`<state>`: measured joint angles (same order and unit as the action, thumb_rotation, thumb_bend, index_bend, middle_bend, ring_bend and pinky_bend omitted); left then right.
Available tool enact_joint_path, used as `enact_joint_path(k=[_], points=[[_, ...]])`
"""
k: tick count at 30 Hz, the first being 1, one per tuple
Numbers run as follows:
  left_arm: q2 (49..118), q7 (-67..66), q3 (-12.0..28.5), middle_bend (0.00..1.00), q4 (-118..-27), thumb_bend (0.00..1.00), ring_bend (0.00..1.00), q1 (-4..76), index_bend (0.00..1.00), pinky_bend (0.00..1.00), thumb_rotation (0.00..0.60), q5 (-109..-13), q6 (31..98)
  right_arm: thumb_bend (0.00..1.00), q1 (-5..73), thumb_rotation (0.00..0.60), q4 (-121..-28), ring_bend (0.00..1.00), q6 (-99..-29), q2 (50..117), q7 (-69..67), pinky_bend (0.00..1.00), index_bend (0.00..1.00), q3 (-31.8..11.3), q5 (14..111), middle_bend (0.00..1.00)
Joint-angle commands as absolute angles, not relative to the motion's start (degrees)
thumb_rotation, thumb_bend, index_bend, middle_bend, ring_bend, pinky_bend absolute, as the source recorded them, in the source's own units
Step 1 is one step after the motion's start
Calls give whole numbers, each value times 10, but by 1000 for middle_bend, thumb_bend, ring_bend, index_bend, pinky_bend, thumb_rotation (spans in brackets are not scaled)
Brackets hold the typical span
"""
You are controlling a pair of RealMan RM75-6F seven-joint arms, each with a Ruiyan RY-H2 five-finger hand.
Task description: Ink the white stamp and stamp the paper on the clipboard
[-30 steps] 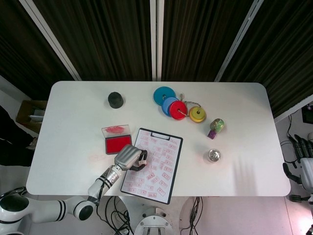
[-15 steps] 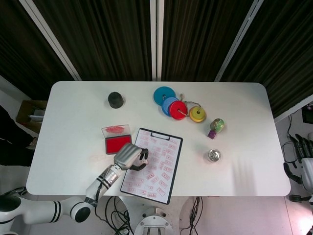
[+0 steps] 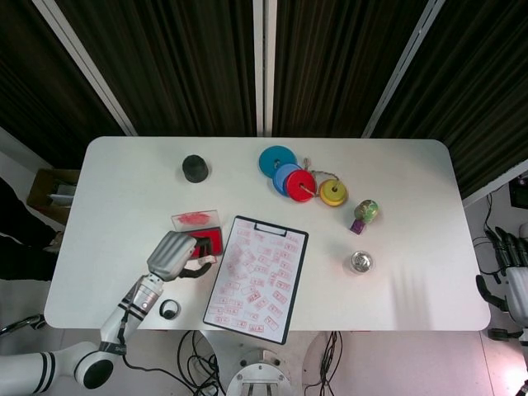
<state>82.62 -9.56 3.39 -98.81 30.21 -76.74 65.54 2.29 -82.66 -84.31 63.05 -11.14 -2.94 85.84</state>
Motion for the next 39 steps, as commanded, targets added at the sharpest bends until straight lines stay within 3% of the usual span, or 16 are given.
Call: enact_joint_path(k=[1, 6, 17, 39], points=[[808, -70, 20, 719, -964, 439, 1000, 281, 705, 1000, 600, -772, 673, 322, 24, 600, -826, 0, -842, 632, -109, 0, 0, -29, 858, 0], [797, -35, 5, 719, -921, 439, 1000, 252, 705, 1000, 600, -772, 687, 321, 27, 600, -830, 0, -837, 635, -100, 0, 0, -28, 859, 0], [844, 24, 7, 700, -808, 436, 1000, 230, 679, 1000, 600, -762, 673, 321, 27, 600, -840, 0, -837, 634, -83, 0, 0, -27, 859, 0], [892, 77, 13, 643, -713, 391, 1000, 218, 621, 1000, 600, -771, 647, 322, 28, 600, -853, 0, -836, 629, -70, 0, 0, -26, 859, 0]])
